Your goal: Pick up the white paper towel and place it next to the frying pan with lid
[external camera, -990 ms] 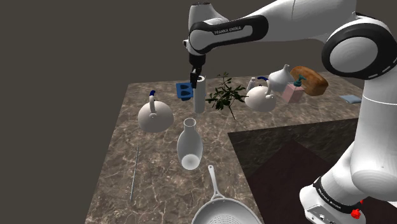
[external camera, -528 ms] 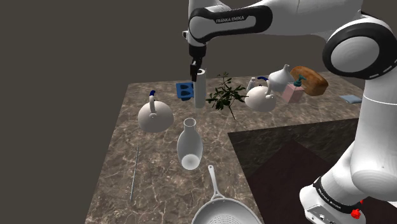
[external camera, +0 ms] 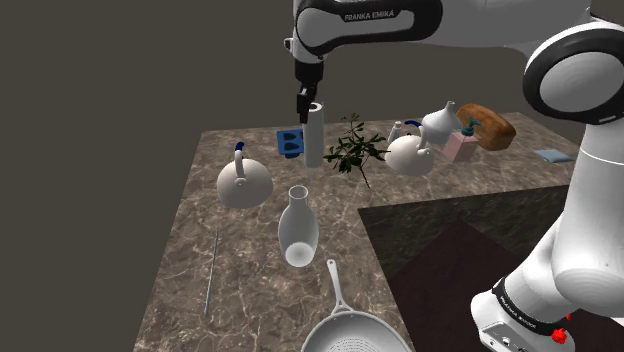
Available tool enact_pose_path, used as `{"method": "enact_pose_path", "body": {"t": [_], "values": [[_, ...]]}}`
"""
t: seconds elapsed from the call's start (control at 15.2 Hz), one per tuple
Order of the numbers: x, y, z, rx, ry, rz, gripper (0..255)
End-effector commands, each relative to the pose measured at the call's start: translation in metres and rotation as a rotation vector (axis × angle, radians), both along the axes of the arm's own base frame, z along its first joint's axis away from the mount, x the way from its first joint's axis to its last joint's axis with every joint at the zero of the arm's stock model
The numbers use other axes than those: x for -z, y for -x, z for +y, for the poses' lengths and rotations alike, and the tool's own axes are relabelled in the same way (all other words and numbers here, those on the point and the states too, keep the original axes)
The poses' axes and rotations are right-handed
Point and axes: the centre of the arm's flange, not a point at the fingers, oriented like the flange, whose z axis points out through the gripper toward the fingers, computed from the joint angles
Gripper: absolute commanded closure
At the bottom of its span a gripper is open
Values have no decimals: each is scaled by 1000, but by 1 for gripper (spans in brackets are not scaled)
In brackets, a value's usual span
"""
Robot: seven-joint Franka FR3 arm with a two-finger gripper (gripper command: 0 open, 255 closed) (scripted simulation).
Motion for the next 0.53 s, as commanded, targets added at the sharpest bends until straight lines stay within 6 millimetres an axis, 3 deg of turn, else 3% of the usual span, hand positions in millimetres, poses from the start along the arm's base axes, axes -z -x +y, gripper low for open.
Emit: {"method": "enact_pose_path", "body": {"t": [0.0,0.46], "values": [[1,15,20,0,0,0,255],[1,76,90,0,0,0,255]]}}
